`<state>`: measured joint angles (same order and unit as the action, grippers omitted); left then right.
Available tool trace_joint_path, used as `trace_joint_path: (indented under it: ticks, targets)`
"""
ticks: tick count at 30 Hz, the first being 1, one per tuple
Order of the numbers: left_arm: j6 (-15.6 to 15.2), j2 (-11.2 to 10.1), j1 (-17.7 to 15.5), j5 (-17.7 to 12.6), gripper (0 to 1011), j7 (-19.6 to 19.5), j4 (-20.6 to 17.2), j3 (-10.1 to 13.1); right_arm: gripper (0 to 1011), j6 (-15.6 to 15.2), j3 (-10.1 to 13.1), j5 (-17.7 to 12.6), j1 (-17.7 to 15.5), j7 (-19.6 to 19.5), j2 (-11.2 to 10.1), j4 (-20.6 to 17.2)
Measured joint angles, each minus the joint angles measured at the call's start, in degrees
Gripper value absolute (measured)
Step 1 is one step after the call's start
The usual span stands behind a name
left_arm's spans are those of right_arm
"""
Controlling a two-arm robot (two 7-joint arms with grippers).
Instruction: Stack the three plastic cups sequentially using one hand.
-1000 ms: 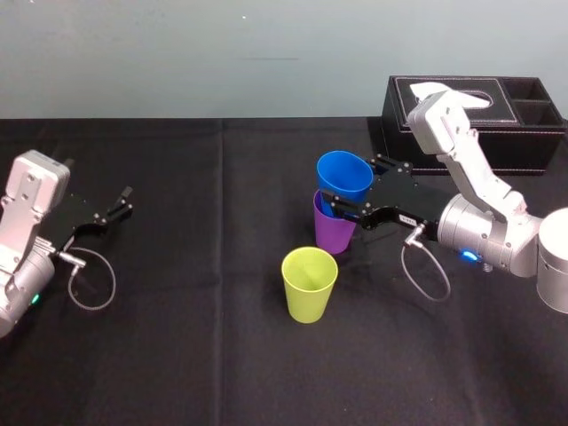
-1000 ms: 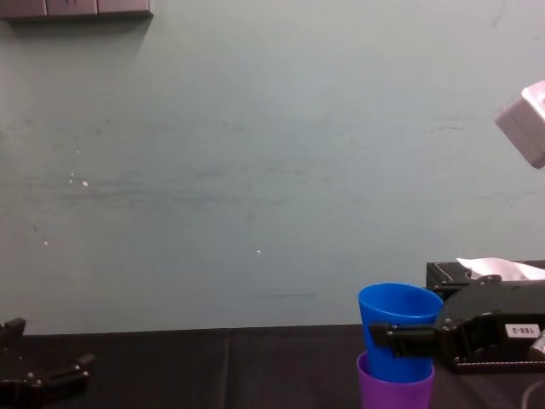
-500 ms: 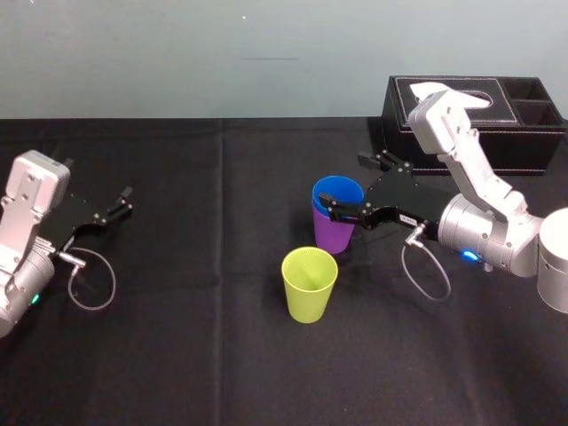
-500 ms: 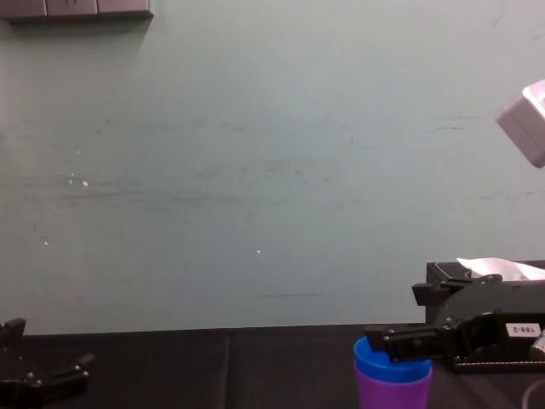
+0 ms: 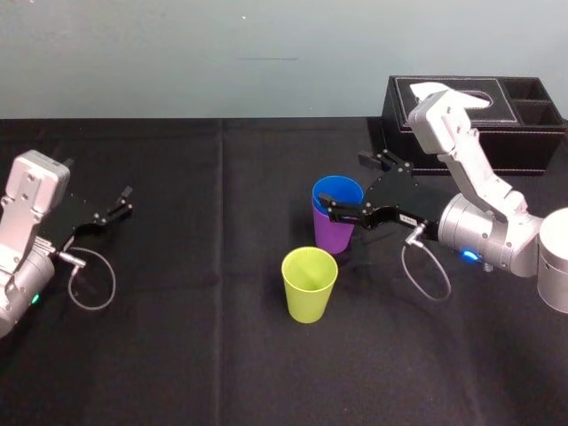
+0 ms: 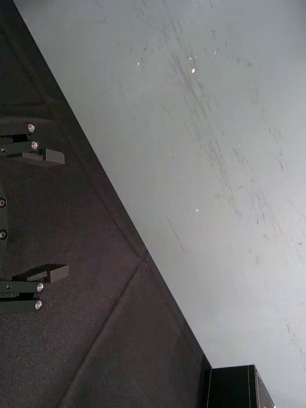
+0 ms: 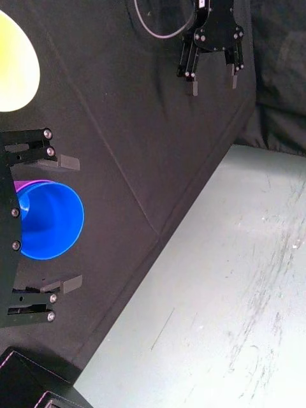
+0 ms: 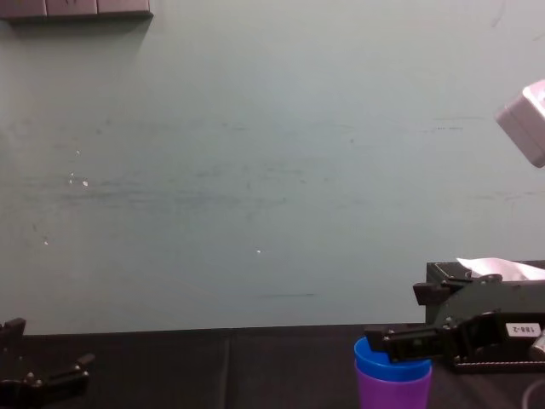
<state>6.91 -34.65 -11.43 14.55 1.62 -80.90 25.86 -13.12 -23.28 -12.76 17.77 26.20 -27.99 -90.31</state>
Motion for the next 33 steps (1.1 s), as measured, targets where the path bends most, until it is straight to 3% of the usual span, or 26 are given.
trace_joint_path:
  ticks: [10,25,33]
  targets:
    - [0.0,0.0,0.0,0.0,1011,0.0,0.0,0.0,1003,1.0,1.2,-0.9,-1.9,0.0,-1.6,-2.4]
    - [0.0,0.0,0.0,0.0,1011,0.0,0.0,0.0,1003,3.8,4.5,-5.2,-10.7,3.9,-10.1,-11.5]
    - [0.0,0.0,0.0,0.0,1011,0.0,0.0,0.0,1003,4.3,4.0,-6.2,-13.8,4.6,-12.4,-12.9]
